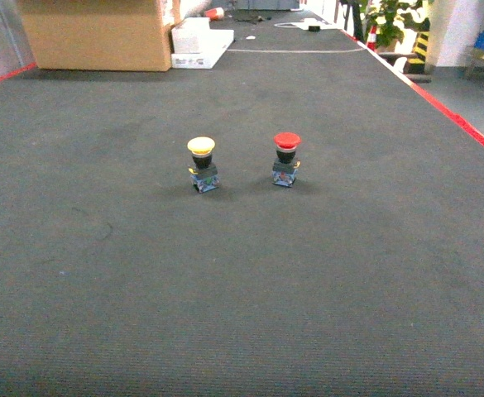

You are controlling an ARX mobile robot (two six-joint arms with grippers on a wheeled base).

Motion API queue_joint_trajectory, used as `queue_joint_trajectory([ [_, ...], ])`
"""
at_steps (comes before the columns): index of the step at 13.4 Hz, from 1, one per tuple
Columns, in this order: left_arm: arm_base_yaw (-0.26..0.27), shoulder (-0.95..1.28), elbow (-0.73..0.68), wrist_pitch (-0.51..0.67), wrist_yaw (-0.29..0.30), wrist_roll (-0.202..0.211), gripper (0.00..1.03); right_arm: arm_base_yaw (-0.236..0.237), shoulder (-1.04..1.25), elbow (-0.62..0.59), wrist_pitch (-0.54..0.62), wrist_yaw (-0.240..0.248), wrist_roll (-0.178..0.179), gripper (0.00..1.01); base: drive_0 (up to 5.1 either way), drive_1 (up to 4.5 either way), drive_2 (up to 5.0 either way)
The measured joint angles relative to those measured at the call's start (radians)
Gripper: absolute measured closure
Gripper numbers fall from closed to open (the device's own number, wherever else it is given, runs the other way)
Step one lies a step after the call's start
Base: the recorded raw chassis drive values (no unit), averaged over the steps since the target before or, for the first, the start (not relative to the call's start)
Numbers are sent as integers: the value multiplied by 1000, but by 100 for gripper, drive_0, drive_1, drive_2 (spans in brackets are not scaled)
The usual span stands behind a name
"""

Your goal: Pick blue part to blue bin on bottom shelf

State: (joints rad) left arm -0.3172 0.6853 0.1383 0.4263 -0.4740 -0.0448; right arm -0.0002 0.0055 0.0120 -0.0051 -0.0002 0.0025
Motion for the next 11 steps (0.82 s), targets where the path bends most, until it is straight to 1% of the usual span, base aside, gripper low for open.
queue_joint_trajectory([
  [2, -68, -235, 13, -206, -58, -2, 59, 0, 0, 0, 0, 0, 0, 3, 0, 0, 0],
  [3, -103, -348, 31, -336, -84, -23, 59, 0, 0, 0, 0, 0, 0, 3, 0, 0, 0],
  [4, -116, -447, 41, -447, -100, -48, 59, 0, 0, 0, 0, 0, 0, 3, 0, 0, 0],
  [5, -55, -481, 55, -509, -76, -82, 60, 0, 0, 0, 0, 0, 0, 3, 0, 0, 0],
  [6, -59, -481, 54, -516, -56, -86, 60, 0, 0, 0, 0, 0, 0, 3, 0, 0, 0],
  [10, -59, -481, 54, -516, -57, -86, 60, 0, 0, 0, 0, 0, 0, 3, 0, 0, 0],
  [11, -59, -481, 54, -516, -57, -86, 60, 0, 0, 0, 0, 0, 0, 3, 3, -171, 177],
])
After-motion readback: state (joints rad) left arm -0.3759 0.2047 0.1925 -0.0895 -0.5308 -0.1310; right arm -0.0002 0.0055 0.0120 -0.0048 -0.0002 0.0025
